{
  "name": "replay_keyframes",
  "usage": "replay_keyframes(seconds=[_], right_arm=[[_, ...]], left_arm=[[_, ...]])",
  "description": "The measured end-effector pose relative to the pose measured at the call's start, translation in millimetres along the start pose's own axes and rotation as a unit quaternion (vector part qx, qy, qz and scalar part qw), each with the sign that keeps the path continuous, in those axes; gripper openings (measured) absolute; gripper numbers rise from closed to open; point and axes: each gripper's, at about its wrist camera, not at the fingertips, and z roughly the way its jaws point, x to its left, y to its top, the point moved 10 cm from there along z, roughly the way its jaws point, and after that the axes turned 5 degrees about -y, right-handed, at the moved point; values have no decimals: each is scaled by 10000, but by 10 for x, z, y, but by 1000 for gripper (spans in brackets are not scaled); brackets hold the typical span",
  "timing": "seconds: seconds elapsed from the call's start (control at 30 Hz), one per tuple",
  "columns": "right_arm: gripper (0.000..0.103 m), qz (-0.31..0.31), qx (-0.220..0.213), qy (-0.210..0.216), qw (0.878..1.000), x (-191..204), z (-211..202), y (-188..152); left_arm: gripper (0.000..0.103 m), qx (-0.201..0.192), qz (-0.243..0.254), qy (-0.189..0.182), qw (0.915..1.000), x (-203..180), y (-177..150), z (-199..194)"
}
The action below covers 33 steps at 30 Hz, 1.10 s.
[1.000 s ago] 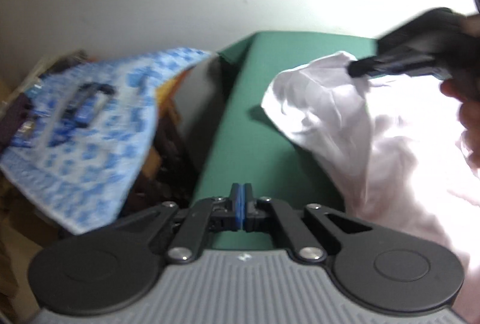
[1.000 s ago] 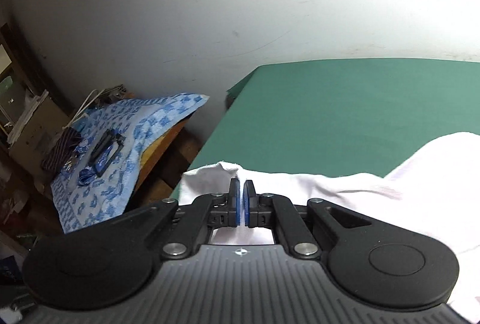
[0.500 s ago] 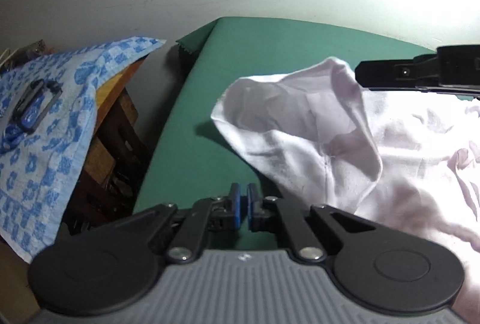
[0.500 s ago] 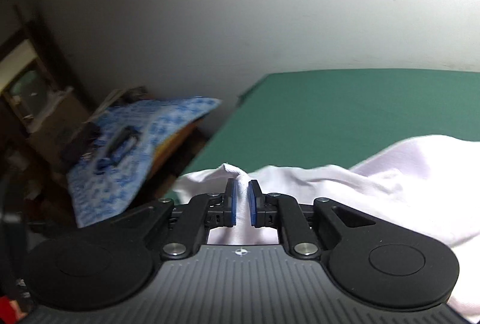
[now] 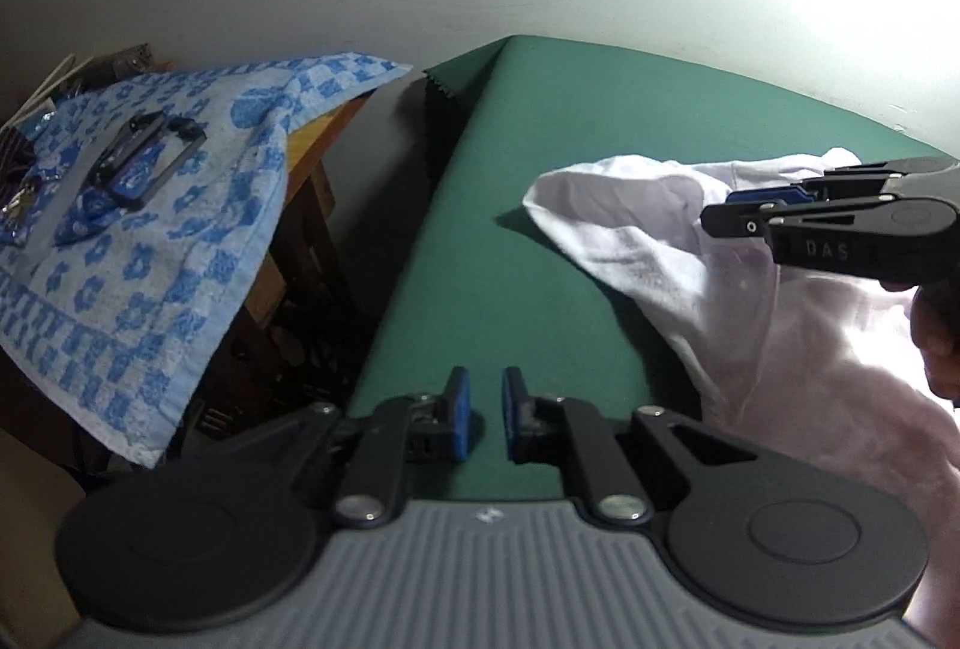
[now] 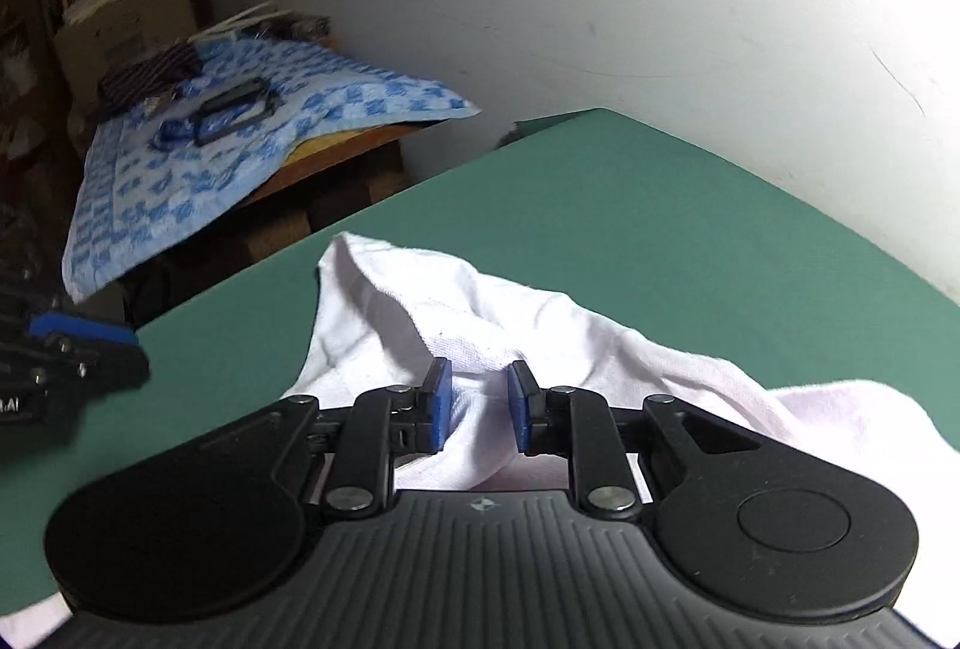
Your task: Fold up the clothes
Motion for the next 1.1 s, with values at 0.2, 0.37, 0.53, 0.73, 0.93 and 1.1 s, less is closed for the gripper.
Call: replay_keyframes(seconds=[0.2, 0.37, 0.53, 0.73, 0.93, 1.1], right_arm=[[22, 612, -60, 113, 9980, -107, -91, 14], [25, 954, -571, 790, 9907, 4, -469, 196], [28, 803, 192, 1899, 9783, 413, -314, 138], [36, -231, 203, 1266, 9915, 473, 40, -8], [2, -53, 145, 1557, 9877, 483, -140, 108], [2, 79, -35, 2085, 9780, 754, -319, 314]], left_arm=[[9, -39, 186, -415, 9990, -325, 65, 28], [10, 46, 411, -469, 9980, -510, 54, 164], [10, 191, 435, -471, 9978, -556, -55, 214], [17, 131, 491, -300, 9983, -455, -131, 65], [26, 75, 419, -133, 9990, -320, -262, -58], [26, 82, -12, -88, 9999, -136, -364, -146]])
